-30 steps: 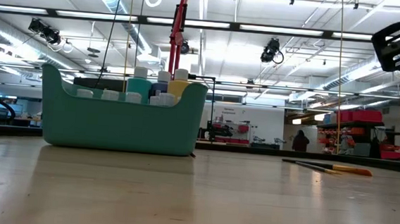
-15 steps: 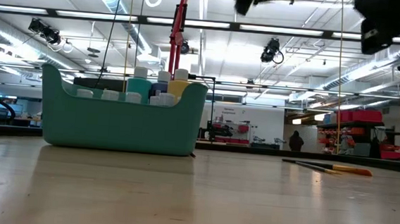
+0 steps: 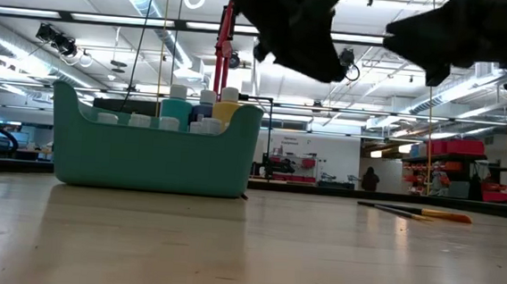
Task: Pick & Place Paint Supplies
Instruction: Put the gold paint brush into the blue cup
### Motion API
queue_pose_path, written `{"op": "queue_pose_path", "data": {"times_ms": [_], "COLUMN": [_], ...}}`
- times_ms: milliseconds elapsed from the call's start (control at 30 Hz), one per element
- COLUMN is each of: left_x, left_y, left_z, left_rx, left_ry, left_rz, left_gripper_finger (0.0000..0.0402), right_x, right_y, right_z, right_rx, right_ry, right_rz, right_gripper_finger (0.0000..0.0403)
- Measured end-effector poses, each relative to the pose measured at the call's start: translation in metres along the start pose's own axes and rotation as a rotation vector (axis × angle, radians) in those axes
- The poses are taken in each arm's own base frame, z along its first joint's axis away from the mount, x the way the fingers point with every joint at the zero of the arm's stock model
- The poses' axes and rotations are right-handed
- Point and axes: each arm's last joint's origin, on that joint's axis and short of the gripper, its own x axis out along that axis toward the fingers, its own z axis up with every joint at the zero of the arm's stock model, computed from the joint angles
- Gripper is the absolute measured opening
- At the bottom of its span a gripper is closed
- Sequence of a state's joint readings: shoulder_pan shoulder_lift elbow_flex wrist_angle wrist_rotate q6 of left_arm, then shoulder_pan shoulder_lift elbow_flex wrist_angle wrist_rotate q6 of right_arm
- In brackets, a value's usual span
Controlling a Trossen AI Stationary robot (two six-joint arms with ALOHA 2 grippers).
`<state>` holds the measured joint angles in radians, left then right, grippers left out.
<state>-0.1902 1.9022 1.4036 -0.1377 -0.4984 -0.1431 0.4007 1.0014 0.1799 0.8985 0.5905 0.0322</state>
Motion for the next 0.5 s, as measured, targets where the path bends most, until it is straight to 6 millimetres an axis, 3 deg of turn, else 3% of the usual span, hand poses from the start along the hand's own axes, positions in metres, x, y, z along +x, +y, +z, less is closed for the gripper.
{"op": "queue_pose_path", "data": {"times_ms": [233,500], "left_x": [0.027,0.036], "left_y": [0.046,0.081], "left_z": [-0.007,-0.02], "left_rx": [0.02,0.066], "left_ry": [0.119,0.28], "left_rz": [-0.057,-0.047], "left_gripper_finger": [0.0114,0.0114], "right_x": [0.01,0.013], "right_y": [-0.011,-0.016], "right_z": [-0.007,-0.007], "right_rx": [0.034,0.034], "right_ry": [0.034,0.032], "right_rz": [-0.017,-0.037], "right_gripper_finger": [0.015,0.015]}}
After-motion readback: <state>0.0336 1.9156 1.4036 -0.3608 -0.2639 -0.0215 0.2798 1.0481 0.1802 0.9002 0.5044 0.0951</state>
